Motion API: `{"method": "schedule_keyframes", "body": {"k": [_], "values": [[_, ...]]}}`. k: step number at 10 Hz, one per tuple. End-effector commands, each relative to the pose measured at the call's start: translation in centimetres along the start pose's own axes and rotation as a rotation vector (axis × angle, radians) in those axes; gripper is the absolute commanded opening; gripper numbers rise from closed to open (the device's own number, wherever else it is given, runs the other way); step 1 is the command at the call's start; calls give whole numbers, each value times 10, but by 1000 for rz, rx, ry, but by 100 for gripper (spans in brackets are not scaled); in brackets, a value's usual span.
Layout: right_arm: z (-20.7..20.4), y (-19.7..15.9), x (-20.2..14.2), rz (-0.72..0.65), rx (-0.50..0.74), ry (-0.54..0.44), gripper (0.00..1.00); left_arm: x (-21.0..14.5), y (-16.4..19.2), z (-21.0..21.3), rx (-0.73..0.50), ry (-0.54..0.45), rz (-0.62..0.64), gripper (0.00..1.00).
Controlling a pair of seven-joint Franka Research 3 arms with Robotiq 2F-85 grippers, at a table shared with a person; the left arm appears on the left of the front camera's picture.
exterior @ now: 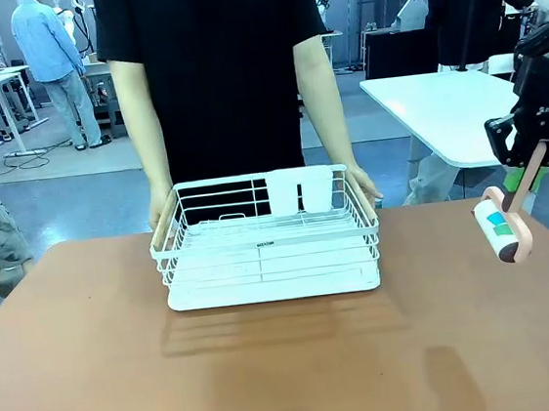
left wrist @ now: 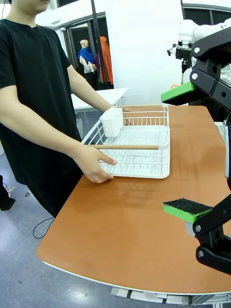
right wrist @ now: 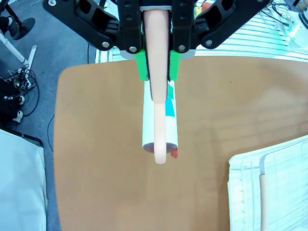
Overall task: Clean the table.
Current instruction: Place the Lint Roller down when the Dish drying rack is positioned in the middle of the table.
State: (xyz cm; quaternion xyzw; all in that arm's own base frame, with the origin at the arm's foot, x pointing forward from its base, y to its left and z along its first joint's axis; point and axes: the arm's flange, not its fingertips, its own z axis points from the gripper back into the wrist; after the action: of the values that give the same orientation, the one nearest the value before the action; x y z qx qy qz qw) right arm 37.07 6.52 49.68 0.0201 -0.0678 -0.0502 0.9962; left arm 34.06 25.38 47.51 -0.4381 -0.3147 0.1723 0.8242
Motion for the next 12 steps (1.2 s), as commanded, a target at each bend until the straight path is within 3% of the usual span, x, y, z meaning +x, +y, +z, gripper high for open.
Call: {"method": "schedule_keyframes", "body": {"k": [1,12], "values": [[2,4,1,-26,2,6,21,1,0,3,-31,-12,1,100],[2,4,1,-26,2,6,21,1,0,3,-31,-12,1,100]]}}
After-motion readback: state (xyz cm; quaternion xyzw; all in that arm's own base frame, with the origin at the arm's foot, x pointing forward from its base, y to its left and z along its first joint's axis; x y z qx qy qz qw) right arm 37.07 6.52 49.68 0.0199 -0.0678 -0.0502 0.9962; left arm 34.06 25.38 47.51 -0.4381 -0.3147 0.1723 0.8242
